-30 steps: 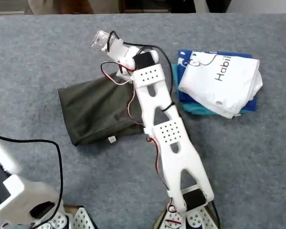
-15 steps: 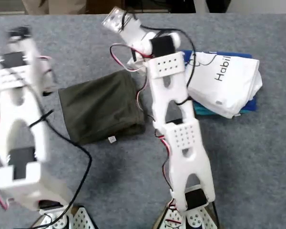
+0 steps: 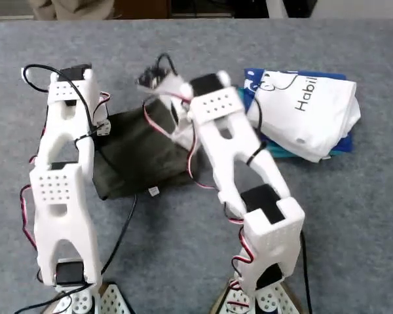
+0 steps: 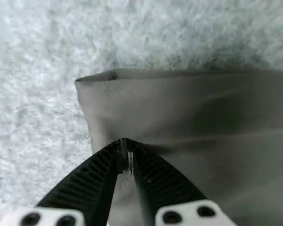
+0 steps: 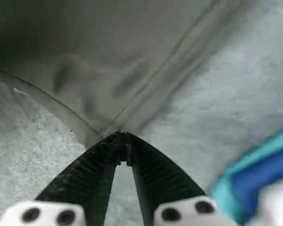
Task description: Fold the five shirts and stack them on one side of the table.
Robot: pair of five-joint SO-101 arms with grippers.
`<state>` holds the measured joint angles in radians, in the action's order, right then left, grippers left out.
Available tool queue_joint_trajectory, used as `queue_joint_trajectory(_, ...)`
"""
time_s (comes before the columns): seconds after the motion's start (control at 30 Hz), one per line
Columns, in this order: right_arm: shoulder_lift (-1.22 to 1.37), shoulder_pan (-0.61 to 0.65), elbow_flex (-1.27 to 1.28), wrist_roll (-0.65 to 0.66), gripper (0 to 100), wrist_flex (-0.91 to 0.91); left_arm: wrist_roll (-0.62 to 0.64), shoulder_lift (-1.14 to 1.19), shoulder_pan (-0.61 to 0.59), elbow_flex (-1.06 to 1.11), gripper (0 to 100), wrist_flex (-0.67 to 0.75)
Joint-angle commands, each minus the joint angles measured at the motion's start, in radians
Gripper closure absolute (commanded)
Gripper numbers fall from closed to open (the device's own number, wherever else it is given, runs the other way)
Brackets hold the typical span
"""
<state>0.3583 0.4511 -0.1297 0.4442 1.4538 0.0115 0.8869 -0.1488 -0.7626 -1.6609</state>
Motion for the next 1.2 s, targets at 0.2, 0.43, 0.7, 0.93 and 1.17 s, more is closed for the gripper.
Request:
queue_joint_trajectory(0.2,0.002,-0.076,0.318,-0.003,99.6,-0.175,0.011,0.171,0.002,-0.318,98,-0.098)
queue_joint_trajectory(0.43,-0.082,-0.104,0.257,-0.005,99.6,-0.109,0.005,0.170,0.002,-0.330,98,-0.098)
queue_joint_trajectory(0.7,-0.245,-0.105,0.168,-0.005,99.6,0.048,0.003,0.073,0.000,-0.305,98,-0.101)
queue_joint_trajectory(0.93,-0.335,-0.102,0.262,-0.011,99.6,0.333,-0.051,-0.272,0.008,-0.118,98,-0.101)
queue_joint_trajectory(1.17,-0.568,-0.093,0.441,-0.028,99.4,0.327,-0.144,-0.699,-0.077,0.267,98,-0.100)
